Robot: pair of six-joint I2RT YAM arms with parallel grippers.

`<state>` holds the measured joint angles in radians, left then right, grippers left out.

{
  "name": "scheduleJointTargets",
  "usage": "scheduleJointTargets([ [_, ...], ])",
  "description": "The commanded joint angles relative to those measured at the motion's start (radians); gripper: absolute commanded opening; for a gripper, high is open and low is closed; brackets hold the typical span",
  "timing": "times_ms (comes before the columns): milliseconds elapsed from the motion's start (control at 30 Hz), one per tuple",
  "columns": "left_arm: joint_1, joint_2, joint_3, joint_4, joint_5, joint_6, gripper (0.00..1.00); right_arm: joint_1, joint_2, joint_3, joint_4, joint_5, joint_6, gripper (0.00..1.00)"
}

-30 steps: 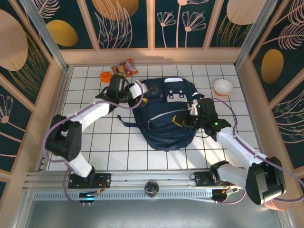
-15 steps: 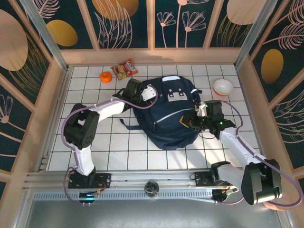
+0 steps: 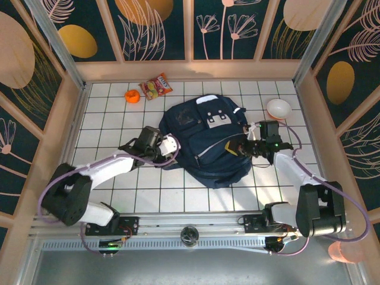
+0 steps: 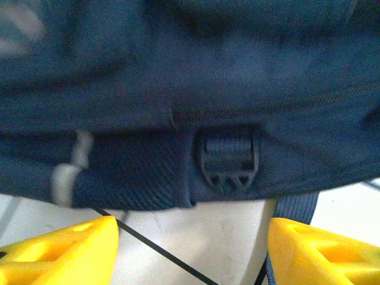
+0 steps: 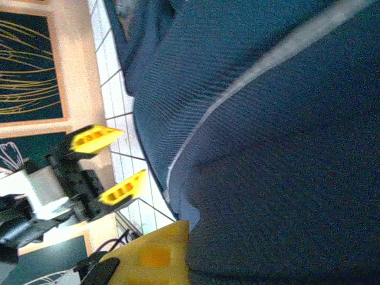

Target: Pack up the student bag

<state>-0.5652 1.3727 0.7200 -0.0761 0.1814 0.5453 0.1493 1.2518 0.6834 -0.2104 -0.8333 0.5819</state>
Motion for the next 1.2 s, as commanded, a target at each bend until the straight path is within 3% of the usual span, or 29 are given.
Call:
scheduleJointTargets([
  [0,-0.001,-0.071,0.039,0.060,0.103,0.101,0.68,-0.013,0.017,0.065,0.045,-0.016,-0.064,0.00],
  [233,-0.003,0.044,0.173,-0.060,0.289,0.496,0.70,-0.013,0.005,0.073,0.028,-0.040,-0.063,0.00],
  [400,-0.031,0.140,0.247,-0.090,0.306,0.658,0.70,-0.013,-0.008,0.068,0.018,-0.036,-0.060,0.00],
  [933,-0.079,0.367,0.353,-0.106,0.211,0.850,0.69,-0.014,-0.010,0.079,-0.009,-0.049,-0.076,0.00],
  [1000,-0.080,0.373,0.352,-0.097,0.236,0.849,0.59,-0.014,-0.009,0.079,-0.007,-0.053,-0.077,0.00],
  [1167,-0.082,0.356,0.363,-0.122,0.293,0.773,0.08,-0.030,-0.011,0.080,0.001,-0.048,-0.101,0.00],
])
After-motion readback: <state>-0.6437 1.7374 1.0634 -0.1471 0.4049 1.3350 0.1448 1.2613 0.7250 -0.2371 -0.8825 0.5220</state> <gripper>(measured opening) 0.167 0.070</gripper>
